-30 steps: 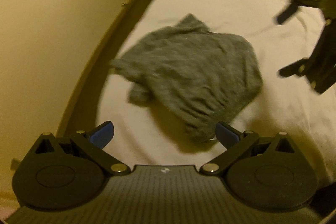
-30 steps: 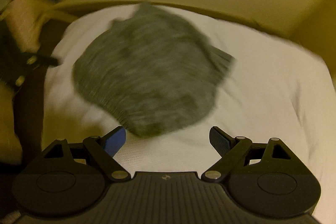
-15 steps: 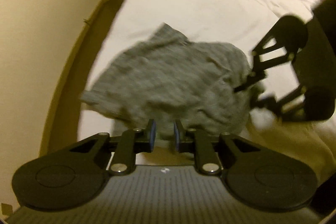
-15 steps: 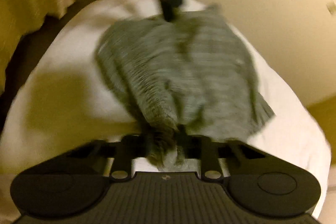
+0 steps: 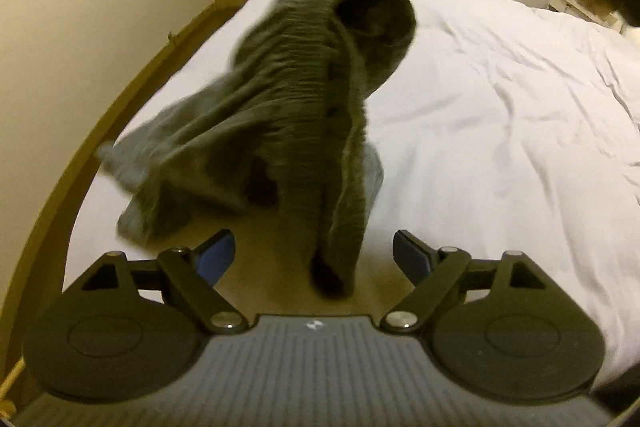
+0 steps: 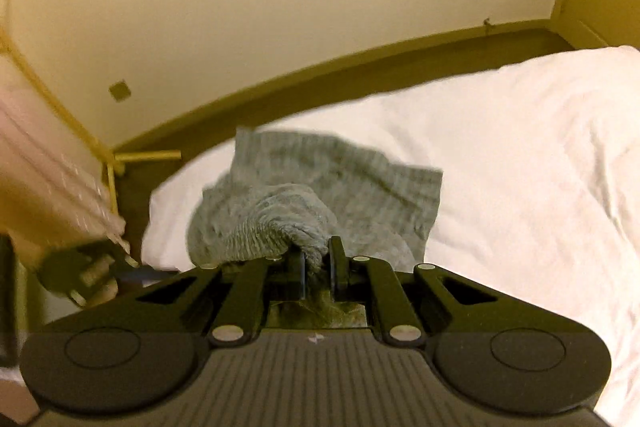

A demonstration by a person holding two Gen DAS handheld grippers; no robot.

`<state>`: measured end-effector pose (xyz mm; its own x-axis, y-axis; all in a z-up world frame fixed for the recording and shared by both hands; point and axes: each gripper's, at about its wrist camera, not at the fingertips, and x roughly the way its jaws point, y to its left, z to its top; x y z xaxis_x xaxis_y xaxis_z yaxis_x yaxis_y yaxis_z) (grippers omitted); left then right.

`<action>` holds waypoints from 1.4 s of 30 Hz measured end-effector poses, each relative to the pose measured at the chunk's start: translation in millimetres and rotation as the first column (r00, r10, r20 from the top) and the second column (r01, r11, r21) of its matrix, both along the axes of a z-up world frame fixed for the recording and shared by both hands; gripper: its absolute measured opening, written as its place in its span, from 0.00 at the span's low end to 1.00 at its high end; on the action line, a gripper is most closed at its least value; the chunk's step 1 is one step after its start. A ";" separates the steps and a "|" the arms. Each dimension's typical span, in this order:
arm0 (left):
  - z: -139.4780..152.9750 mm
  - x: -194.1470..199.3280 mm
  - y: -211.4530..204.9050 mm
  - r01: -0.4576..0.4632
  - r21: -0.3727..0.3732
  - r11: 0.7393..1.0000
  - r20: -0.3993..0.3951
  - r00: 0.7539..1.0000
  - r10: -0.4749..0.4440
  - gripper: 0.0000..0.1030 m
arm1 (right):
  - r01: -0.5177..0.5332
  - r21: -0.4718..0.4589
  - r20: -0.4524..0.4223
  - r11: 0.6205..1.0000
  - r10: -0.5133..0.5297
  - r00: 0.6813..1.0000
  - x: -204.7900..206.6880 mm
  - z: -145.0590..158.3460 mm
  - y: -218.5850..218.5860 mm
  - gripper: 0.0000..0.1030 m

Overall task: Fold clothes
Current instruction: 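Grasp the shorts waistband with the right tool while the left tool grasps another waistband point, then lift the shorts by the waistband with both tools and shake them open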

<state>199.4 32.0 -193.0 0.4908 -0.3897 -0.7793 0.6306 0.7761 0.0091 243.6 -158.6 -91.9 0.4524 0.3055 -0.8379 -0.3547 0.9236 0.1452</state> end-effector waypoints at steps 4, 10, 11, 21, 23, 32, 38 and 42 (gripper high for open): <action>-0.4 15.5 -29.2 -0.040 0.007 0.999 0.019 0.999 0.039 0.71 | 0.040 0.028 0.033 0.999 -0.041 0.999 0.7 18.9 -12.1 0.10; 39.0 29.8 -24.7 0.019 -0.034 0.999 0.059 0.998 -0.017 0.13 | 0.109 0.006 0.132 0.994 -0.109 0.985 -11.3 41.6 -45.3 0.08; 50.1 28.9 -23.5 0.040 -0.034 0.999 0.090 0.995 -0.036 0.13 | 0.117 -0.016 0.164 0.993 -0.113 0.980 -18.0 47.2 -50.8 0.08; 198.0 5.9 -46.2 0.265 0.127 0.956 0.489 0.822 -0.293 0.13 | 0.195 -0.095 0.425 0.976 -0.137 0.895 -101.4 111.7 -99.9 0.08; 218.6 -8.8 -53.8 0.314 0.146 0.938 0.529 0.776 -0.342 0.13 | 0.244 -0.100 0.470 0.965 -0.171 0.866 -127.6 130.5 -103.8 0.08; 248.9 -111.3 -65.3 0.640 0.112 0.760 0.571 0.585 -0.576 0.13 | 0.580 -0.072 0.528 0.812 -0.462 0.712 -315.1 159.3 -78.0 0.08; 231.2 -171.6 -49.2 0.785 0.057 0.617 0.481 0.520 -0.706 0.13 | 0.708 -0.118 0.464 0.696 -0.592 0.659 -435.0 144.3 -30.2 0.07; 228.2 -192.3 -54.5 0.854 0.017 0.520 0.432 0.463 -0.774 0.13 | 0.756 -0.147 0.453 0.638 -0.636 0.625 -481.5 157.6 -20.0 0.07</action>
